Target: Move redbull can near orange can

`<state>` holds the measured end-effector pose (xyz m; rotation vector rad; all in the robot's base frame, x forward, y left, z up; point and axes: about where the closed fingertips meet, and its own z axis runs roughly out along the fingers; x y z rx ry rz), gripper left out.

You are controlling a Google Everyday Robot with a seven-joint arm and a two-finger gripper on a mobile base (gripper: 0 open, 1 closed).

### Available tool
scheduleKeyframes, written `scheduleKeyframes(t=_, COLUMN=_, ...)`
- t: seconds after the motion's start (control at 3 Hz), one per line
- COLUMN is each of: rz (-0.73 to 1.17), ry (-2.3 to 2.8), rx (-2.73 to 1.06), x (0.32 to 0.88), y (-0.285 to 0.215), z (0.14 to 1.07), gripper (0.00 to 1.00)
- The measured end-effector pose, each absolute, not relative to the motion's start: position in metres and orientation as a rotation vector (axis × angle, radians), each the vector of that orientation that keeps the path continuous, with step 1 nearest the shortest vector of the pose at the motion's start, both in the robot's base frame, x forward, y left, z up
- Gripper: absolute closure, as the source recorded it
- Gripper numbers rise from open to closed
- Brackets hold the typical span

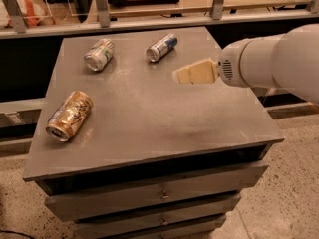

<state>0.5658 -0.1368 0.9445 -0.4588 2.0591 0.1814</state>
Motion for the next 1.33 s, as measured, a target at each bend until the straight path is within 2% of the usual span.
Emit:
scheduleKeyframes(t=0.67, rz=0.095, ry=1.976, rx=-0.460, x=0.589, y=-0.129, z=0.939, gripper=0.00)
scheduleKeyframes(t=1.33, rz=0.056, ry=1.872, rx=-0.362, x=0.632, y=-0.158, z=0.951, gripper=0.00)
